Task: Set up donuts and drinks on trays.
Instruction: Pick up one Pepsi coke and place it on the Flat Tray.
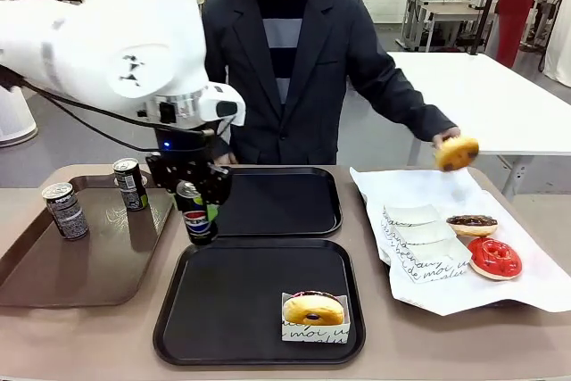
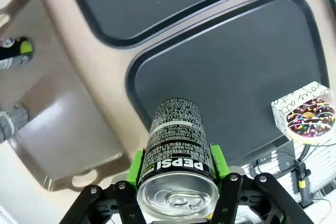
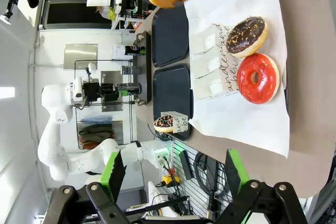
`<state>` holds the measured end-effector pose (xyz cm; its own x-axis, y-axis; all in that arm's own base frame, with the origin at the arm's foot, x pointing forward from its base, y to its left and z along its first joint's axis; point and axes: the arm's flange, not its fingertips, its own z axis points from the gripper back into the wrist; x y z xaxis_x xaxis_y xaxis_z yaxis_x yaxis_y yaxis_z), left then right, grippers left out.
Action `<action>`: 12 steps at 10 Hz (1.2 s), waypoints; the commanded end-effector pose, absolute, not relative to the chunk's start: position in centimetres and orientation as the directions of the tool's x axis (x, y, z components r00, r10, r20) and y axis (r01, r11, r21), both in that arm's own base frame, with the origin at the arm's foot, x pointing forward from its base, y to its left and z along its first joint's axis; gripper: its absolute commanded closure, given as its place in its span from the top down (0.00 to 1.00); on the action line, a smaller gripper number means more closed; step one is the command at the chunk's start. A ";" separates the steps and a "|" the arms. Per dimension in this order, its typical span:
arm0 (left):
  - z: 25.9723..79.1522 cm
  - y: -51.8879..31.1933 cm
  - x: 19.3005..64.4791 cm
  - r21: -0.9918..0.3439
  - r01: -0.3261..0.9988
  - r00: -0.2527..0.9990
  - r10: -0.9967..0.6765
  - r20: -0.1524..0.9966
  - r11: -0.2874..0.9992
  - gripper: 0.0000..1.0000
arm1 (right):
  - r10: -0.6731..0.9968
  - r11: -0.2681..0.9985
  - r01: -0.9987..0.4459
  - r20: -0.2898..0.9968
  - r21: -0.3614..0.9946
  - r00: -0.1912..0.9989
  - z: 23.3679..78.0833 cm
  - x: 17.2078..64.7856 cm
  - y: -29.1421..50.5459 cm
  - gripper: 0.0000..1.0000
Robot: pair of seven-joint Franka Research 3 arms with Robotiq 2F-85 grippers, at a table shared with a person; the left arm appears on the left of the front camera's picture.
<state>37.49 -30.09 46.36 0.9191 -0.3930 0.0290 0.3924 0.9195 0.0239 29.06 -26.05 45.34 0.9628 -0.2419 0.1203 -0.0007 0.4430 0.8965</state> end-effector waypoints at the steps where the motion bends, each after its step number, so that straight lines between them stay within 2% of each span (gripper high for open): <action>1: 45.9 -31.9 38.6 0.035 0.424 0.906 -0.424 0.007 0.905 0.59 | -0.240 0.433 -0.022 0.138 0.901 0.961 45.3 29.0 -26.2 1.00; 3: 45.2 -32.5 38.2 0.086 0.433 0.902 -0.431 -0.037 0.897 0.59 | -0.240 0.433 -0.022 0.138 0.901 0.961 45.3 29.0 -26.2 1.00; 4: 44.7 -31.7 38.3 0.021 0.424 0.906 -0.424 -0.007 0.905 0.59 | -0.240 0.433 -0.022 0.138 0.901 0.961 45.3 29.0 -26.2 1.00; 10: 44.1 -31.8 38.5 0.032 0.431 0.902 -0.431 -0.023 0.902 0.59 | -0.240 0.433 -0.022 0.138 0.901 0.961 45.3 29.0 -26.2 1.00; 12: 43.2 -32.0 37.7 -0.045 0.517 0.855 -0.518 -0.020 0.855 0.59 | -0.240 0.433 -0.022 0.138 0.901 0.961 45.3 29.0 -26.2 1.00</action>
